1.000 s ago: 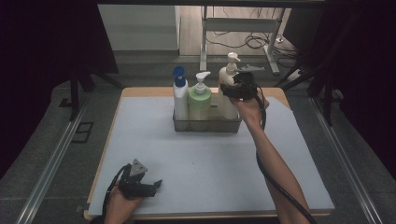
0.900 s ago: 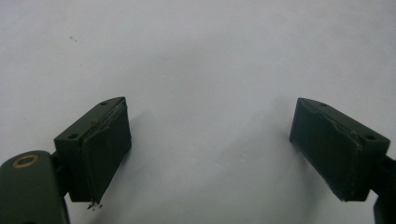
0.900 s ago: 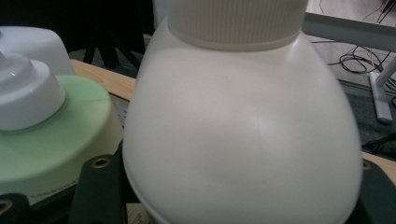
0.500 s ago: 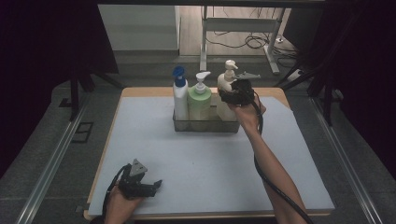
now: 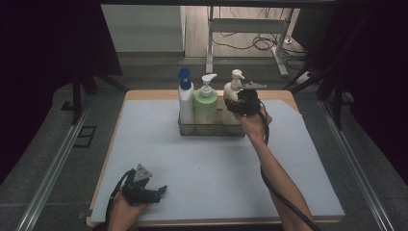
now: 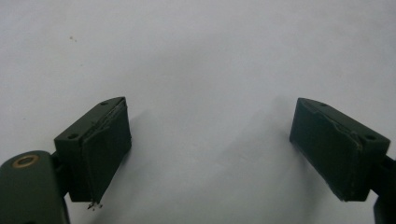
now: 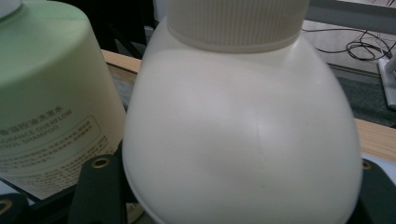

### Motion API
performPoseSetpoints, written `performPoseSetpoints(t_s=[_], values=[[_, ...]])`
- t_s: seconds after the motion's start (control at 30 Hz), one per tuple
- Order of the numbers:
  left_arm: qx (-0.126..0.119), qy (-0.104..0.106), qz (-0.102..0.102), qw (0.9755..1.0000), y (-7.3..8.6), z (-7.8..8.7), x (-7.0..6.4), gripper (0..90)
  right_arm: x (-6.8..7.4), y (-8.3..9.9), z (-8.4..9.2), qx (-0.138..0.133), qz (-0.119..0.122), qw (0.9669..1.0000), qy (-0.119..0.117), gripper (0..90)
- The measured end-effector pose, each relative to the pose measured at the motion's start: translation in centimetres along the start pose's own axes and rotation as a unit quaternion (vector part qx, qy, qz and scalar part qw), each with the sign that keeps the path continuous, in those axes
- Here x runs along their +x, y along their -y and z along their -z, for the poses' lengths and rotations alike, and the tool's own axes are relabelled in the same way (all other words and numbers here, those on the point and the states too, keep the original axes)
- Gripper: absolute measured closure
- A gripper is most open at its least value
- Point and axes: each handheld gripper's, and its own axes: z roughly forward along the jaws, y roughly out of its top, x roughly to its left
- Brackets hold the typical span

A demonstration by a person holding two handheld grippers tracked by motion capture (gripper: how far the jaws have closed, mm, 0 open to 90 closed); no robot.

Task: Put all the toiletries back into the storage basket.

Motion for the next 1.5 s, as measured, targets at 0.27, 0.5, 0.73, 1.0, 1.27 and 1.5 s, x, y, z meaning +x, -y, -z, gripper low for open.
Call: performPoseSetpoints(t_s=[0.27, 0.5, 0.73, 1.0, 1.27, 1.5], values=[[0.001, 0.0, -0.001, 1.0, 0.0, 0.0, 0.0, 12.3, 0.0, 1.0, -0.1, 0.003, 0.0, 1.0, 0.001, 37.2], [0.001, -0.001, -0.001, 1.0, 0.0, 0.0, 0.0, 12.3, 0.1, 1.7, 0.1, 0.005, -0.006, 1.0, -0.003, 36.7], [0.001, -0.001, -0.001, 1.0, 0.0, 0.0, 0.0, 12.3, -0.1, 1.9, 0.2, 0.006, -0.013, 0.9998, -0.013, 34.4], [0.001, -0.001, -0.001, 1.0, 0.0, 0.0, 0.0, 12.3, -0.6, 2.1, 0.4, 0.01, -0.009, 0.9995, -0.03, 30.3], [0.0, -0.001, 0.0, 1.0, 0.0, 0.0, 0.0, 12.2, -1.0, 2.8, 1.9, 0.017, 0.007, 0.9992, -0.034, 31.5], [0.0, -0.001, 0.0, 1.0, 0.0, 0.0, 0.0, 12.3, -1.2, 3.4, 3.3, 0.026, 0.019, 0.9986, -0.042, 33.4]])
